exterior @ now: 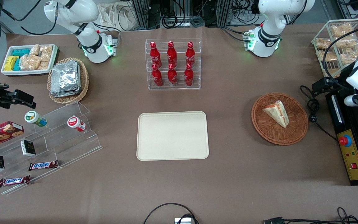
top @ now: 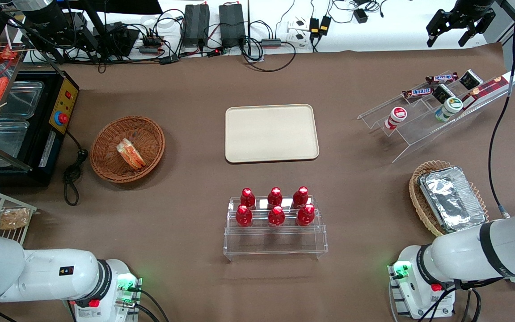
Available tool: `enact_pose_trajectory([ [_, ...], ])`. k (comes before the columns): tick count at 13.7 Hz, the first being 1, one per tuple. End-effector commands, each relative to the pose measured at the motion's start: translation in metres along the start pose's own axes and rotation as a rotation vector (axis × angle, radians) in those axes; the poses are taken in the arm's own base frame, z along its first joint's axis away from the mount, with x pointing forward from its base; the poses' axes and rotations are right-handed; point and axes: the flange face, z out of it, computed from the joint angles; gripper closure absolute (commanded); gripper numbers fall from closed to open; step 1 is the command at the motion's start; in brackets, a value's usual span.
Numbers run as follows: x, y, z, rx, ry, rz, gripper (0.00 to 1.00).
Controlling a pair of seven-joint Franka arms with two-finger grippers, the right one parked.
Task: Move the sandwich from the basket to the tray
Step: 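Move the left gripper over the wrapped sandwich in the wicker basket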
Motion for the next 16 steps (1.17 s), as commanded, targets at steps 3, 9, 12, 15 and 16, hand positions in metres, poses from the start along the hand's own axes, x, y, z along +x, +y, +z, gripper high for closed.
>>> enact_pose_trajectory([
  [3, 0.001, -0.001, -0.001, 0.006, -0.009, 0.003, 0.0],
  [9, -0.003, -0.002, 0.055, 0.031, -0.007, -0.264, 0.0],
  [12, -0.024, -0.002, 0.103, 0.03, 0.015, -0.357, 0.0],
  [15, -0.044, -0.002, 0.153, 0.025, 0.034, -0.448, 0.0],
  [16, -0.05, -0.003, 0.168, 0.024, 0.039, -0.468, 0.0],
])
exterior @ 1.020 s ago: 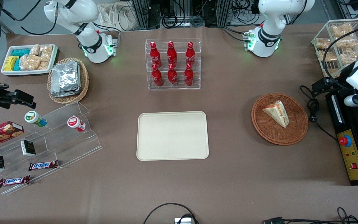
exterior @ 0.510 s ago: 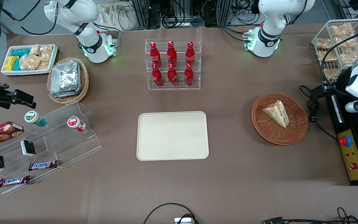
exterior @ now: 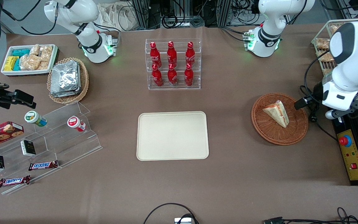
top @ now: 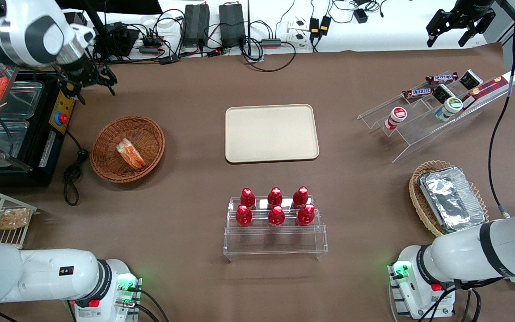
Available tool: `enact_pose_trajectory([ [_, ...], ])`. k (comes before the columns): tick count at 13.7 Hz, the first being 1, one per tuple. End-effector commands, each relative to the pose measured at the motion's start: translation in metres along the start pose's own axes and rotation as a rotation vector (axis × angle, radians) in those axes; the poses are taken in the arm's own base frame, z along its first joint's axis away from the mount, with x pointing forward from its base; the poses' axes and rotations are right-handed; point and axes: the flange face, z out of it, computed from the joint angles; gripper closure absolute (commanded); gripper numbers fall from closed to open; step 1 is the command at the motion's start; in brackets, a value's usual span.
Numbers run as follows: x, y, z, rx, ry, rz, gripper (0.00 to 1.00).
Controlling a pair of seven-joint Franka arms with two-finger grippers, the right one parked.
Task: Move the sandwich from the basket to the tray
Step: 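Move the left gripper over the wrapped sandwich in the wicker basket, then lower the open left gripper around the sandwich and close it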
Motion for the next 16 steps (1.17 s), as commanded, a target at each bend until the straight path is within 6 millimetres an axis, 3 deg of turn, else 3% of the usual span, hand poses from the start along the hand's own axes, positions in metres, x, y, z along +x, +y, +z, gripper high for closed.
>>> enact_pose_trajectory([
  [1, -0.026, -0.013, 0.028, -0.001, 0.036, -0.072, 0.0],
  [9, -0.051, -0.023, 0.126, -0.046, 0.091, -0.195, 0.0],
  [16, -0.061, -0.027, 0.187, -0.073, 0.106, -0.235, 0.0],
])
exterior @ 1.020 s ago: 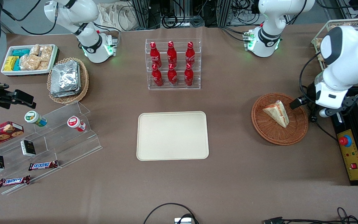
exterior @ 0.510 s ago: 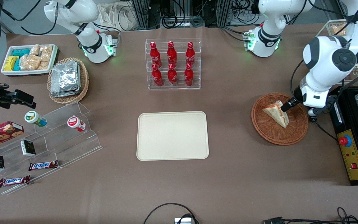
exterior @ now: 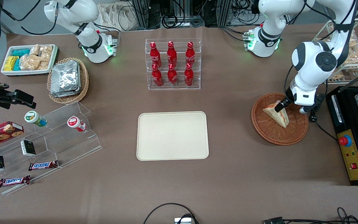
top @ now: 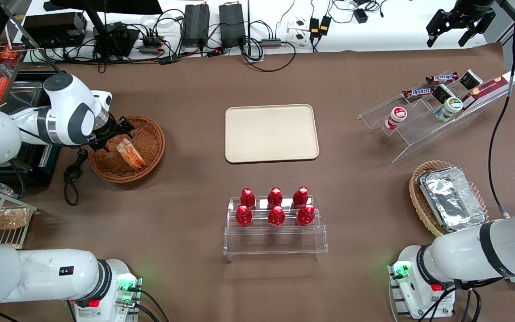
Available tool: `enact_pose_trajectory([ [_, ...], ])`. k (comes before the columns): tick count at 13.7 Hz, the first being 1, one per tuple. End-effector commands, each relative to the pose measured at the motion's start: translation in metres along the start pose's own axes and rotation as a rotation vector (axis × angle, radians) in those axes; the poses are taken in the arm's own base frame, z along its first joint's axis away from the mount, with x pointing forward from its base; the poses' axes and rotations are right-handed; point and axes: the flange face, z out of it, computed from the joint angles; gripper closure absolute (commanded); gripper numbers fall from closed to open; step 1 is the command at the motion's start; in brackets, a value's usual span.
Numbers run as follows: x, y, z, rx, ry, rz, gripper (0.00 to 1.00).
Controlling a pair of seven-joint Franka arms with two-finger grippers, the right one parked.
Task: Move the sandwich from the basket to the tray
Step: 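Lower the open left gripper around the sandwich and close it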
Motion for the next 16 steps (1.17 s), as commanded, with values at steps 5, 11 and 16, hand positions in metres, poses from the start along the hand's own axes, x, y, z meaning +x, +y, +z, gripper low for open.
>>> enact_pose_trajectory([
  [5, -0.007, -0.003, 0.039, -0.022, 0.021, -0.042, 0.0],
  [11, -0.01, -0.004, 0.052, -0.026, 0.022, -0.047, 0.43],
  [16, -0.007, 0.001, 0.038, -0.038, 0.04, -0.029, 0.68],
])
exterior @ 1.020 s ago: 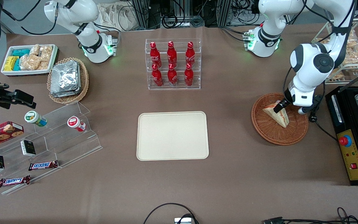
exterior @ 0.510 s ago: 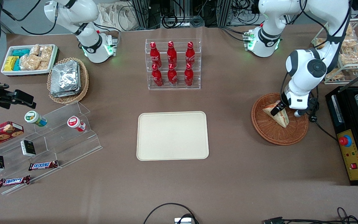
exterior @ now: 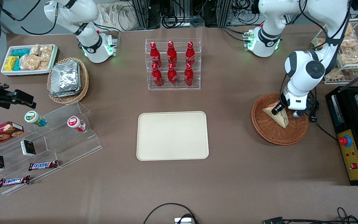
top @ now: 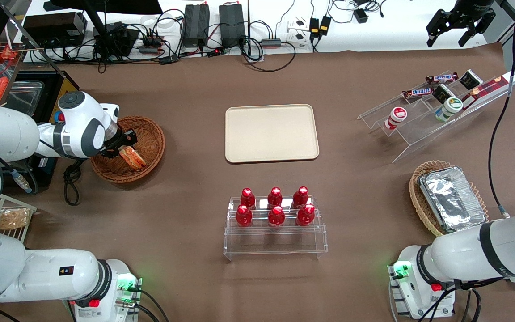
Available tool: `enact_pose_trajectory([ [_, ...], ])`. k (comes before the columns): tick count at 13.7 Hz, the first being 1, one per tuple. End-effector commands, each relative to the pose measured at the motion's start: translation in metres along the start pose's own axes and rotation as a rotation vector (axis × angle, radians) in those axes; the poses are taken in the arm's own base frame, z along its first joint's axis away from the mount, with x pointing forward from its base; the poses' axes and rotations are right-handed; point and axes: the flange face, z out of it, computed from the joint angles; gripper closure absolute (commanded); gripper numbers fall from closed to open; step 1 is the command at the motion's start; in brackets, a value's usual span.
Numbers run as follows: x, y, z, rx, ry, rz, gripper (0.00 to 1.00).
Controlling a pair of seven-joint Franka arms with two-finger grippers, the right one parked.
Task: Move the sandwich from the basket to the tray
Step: 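Lower the open left gripper around the sandwich and close it, then lift the sandwich out of the basket and carry it toward the cream tray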
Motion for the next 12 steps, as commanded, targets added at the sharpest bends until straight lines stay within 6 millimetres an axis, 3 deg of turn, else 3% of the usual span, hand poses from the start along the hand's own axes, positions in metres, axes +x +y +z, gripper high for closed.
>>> enact_pose_trajectory([
  [1, -0.004, 0.005, -0.017, -0.014, 0.027, 0.014, 0.69],
  [7, 0.011, 0.022, -0.1, 0.038, 0.004, 0.203, 0.7],
  [12, -0.004, 0.069, -0.141, 0.063, 0.036, 0.472, 0.7],
])
